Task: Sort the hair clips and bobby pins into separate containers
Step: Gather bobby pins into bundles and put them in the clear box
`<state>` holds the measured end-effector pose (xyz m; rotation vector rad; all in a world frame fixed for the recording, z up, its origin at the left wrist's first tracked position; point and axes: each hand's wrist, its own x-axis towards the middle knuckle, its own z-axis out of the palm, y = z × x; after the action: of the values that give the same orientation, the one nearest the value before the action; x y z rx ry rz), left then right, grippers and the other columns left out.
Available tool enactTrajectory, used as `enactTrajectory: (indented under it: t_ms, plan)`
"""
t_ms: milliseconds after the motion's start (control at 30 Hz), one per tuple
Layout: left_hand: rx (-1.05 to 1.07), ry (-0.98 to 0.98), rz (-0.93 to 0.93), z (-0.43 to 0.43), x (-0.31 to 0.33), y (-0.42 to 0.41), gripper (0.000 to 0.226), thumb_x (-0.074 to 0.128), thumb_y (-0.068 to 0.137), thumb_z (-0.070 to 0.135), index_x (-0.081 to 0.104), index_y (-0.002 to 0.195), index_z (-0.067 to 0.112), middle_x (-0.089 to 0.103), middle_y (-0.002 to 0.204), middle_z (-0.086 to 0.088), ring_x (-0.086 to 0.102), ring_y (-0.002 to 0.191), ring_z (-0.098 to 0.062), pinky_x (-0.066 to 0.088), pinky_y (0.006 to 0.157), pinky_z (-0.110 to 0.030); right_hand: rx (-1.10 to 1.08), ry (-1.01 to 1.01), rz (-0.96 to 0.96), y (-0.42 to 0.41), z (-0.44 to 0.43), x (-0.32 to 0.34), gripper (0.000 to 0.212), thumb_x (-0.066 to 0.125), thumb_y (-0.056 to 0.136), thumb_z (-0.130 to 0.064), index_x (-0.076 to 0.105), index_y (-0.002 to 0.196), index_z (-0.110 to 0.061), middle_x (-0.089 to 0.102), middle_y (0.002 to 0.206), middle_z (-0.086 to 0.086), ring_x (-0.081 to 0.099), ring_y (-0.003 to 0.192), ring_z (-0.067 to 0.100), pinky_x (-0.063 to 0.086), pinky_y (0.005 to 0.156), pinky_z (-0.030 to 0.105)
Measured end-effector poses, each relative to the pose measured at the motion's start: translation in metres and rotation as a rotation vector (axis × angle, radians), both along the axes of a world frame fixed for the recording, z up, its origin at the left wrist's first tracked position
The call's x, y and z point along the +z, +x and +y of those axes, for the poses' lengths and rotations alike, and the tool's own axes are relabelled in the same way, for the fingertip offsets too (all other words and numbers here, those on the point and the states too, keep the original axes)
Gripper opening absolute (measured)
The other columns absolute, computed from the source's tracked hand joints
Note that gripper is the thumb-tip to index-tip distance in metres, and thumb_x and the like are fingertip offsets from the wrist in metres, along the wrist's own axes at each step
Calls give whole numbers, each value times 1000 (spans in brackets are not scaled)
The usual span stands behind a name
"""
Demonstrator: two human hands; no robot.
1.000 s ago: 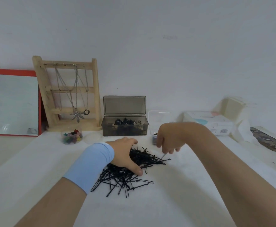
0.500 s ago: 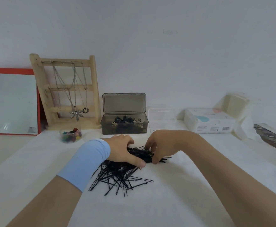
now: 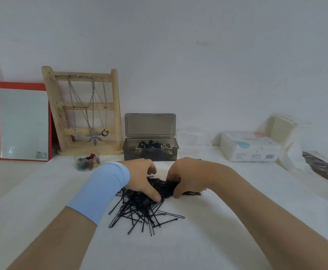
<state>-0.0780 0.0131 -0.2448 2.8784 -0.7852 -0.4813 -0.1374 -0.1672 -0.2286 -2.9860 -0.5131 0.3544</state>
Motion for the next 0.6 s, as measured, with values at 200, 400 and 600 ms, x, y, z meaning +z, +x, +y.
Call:
enactTrajectory:
  t_ms: [200, 400, 600]
  plan:
    - [-33, -48, -17, -3, 4, -5, 69, 73, 69, 67, 60, 127, 32, 61, 116, 17, 59, 104, -9, 48, 97, -33, 8, -38, -29, -2, 10, -4, 44, 68, 90, -28, 58, 133, -22, 63, 95, -8, 54, 74, 10, 33, 47, 16]
    - [-19, -173, 36, 8, 12, -6, 53, 66, 74, 71, 63, 116, 39, 63, 109, 22, 59, 106, -5, 45, 99, -32, 24, -65, -34, -4, -10, 13, 14, 60, 92, -23, 67, 103, -17, 64, 95, 1, 60, 89, 22, 47, 71, 32]
    - [-79, -284, -69, -1, 11, -8, 32, 67, 82, 59, 70, 93, 28, 65, 85, 17, 60, 83, -5, 48, 78, -28, 14, 95, -34, -4, -20, 22, 16, 58, 96, -27, 55, 80, -31, 57, 83, -8, 53, 77, 12, 39, 63, 25]
